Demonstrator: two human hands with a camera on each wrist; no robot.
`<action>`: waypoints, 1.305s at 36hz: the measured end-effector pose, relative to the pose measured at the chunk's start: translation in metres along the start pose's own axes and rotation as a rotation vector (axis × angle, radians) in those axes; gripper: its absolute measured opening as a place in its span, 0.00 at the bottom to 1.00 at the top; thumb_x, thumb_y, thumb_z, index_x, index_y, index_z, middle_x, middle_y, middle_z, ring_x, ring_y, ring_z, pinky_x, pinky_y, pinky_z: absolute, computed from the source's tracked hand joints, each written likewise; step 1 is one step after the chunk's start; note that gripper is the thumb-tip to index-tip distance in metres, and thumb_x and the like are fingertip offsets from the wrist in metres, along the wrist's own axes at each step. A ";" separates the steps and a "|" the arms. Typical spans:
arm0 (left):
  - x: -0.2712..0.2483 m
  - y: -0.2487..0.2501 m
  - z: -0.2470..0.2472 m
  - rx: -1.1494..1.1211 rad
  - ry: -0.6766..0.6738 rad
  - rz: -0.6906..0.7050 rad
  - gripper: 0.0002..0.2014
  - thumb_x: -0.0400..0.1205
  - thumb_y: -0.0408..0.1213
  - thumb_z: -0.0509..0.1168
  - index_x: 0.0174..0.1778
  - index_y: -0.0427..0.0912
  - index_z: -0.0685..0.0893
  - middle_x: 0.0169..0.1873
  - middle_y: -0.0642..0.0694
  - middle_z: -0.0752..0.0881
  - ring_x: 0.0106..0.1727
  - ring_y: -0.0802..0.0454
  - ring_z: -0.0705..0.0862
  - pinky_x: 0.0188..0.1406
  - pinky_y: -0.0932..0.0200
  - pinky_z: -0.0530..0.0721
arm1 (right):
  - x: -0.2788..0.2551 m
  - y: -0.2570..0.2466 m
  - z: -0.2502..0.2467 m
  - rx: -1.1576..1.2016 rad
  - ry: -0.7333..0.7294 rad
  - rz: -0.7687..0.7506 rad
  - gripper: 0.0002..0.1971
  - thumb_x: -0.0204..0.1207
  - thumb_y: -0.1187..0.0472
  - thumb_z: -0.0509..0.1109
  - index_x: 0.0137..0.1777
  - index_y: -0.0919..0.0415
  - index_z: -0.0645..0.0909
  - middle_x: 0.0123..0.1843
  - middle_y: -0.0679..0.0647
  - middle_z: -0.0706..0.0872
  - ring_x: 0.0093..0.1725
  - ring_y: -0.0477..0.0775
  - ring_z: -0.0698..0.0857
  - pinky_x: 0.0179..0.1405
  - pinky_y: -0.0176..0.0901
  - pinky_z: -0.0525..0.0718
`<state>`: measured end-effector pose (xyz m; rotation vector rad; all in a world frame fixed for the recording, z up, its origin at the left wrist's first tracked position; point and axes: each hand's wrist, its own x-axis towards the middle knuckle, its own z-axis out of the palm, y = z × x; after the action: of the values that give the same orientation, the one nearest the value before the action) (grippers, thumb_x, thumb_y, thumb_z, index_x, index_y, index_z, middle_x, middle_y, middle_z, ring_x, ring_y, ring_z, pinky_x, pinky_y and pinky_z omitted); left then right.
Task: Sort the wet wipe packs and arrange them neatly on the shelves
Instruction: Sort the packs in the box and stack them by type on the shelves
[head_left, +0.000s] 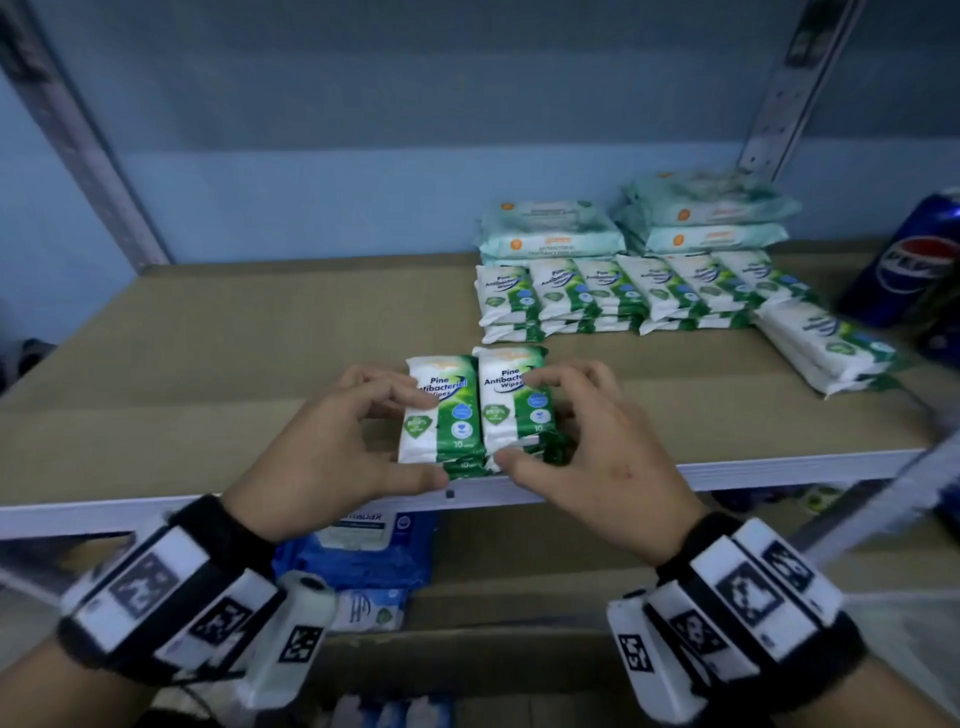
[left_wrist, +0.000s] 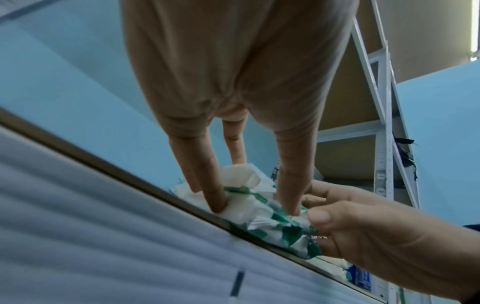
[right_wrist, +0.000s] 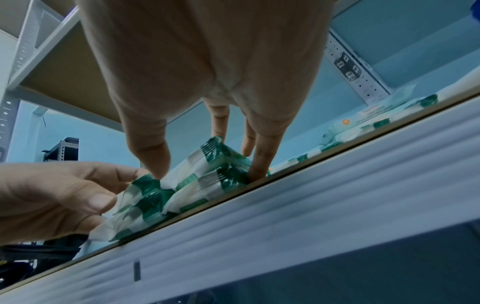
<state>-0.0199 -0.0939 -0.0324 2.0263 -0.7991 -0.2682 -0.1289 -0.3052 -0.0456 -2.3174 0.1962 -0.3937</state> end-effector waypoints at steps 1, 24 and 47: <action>0.000 0.003 0.004 0.027 -0.008 0.008 0.29 0.55 0.51 0.83 0.54 0.56 0.87 0.62 0.60 0.79 0.58 0.69 0.82 0.55 0.79 0.76 | -0.003 0.002 -0.004 -0.022 -0.011 -0.008 0.27 0.65 0.45 0.80 0.63 0.44 0.75 0.61 0.40 0.69 0.58 0.42 0.79 0.61 0.42 0.81; 0.066 0.096 0.136 0.230 -0.169 -0.028 0.23 0.65 0.36 0.85 0.48 0.48 0.80 0.48 0.51 0.78 0.36 0.51 0.80 0.31 0.61 0.79 | -0.041 0.072 -0.111 -0.353 0.128 0.124 0.15 0.76 0.59 0.77 0.61 0.50 0.83 0.67 0.45 0.76 0.61 0.51 0.80 0.60 0.44 0.78; 0.145 0.142 0.196 0.418 -0.236 -0.042 0.16 0.75 0.26 0.77 0.49 0.44 0.78 0.58 0.46 0.76 0.41 0.49 0.82 0.16 0.76 0.72 | 0.007 0.109 -0.179 -0.872 -0.062 0.220 0.11 0.78 0.57 0.70 0.57 0.42 0.80 0.61 0.45 0.86 0.72 0.55 0.71 0.72 0.62 0.58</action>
<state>-0.0628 -0.3716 -0.0089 2.4352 -1.0264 -0.3962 -0.1855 -0.5027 -0.0041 -3.1023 0.6985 -0.1226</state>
